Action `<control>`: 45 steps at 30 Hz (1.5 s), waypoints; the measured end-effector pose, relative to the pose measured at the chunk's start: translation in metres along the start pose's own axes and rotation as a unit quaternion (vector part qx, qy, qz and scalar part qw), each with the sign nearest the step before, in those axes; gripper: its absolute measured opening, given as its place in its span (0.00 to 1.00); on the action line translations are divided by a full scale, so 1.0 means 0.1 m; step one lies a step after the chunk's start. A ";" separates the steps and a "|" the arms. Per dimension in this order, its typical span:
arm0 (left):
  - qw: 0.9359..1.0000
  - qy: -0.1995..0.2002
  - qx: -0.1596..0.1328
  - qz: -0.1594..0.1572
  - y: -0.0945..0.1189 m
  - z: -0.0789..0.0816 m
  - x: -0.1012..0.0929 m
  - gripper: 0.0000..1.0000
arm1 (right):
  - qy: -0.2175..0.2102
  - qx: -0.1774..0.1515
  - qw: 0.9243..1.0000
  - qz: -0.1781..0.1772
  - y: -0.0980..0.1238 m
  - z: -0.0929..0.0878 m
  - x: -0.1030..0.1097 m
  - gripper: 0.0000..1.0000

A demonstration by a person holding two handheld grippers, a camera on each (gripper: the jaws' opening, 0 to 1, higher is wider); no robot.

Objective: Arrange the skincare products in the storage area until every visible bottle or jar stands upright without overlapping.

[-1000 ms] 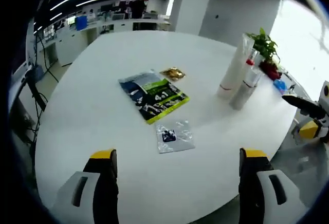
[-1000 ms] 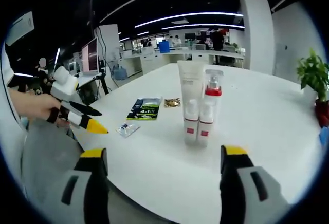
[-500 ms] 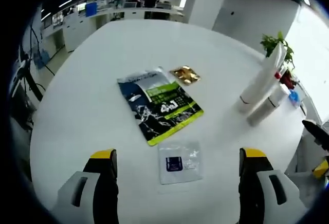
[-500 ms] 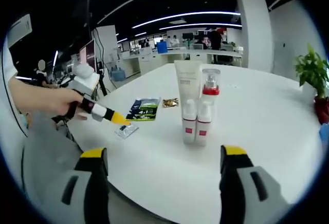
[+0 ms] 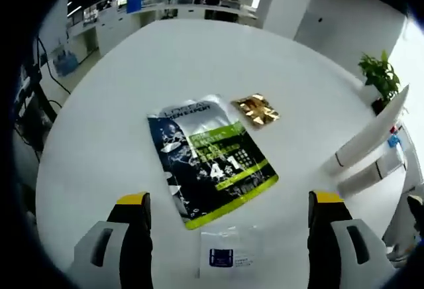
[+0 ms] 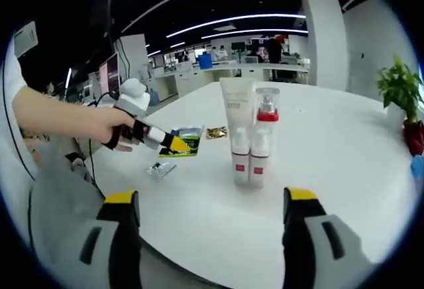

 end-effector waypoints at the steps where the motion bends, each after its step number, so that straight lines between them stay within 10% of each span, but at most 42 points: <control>1: 1.000 0.006 0.001 0.003 -0.03 0.01 -0.01 0.97 | -0.001 0.001 1.000 0.000 0.00 0.00 0.00 0.90; 30: 0.989 0.043 -0.015 0.142 -0.45 0.30 -0.11 0.97 | -0.022 0.011 1.000 -0.009 -0.02 -0.04 -0.05 0.89; 45: 0.987 0.042 -0.020 0.152 -0.37 0.33 0.01 0.82 | -0.023 0.012 1.000 -0.014 -0.02 -0.04 -0.06 0.88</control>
Point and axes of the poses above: the point that each gripper's makers call its tool centre point, and the gripper's own axes: y roughly backward along the fingers, x roughly to its left, z roughly out of its top, the point moved 7 cm from there along y, roughly backward along the fingers, and after that the axes turned 8 degrees about y, right-handed, at the moved point
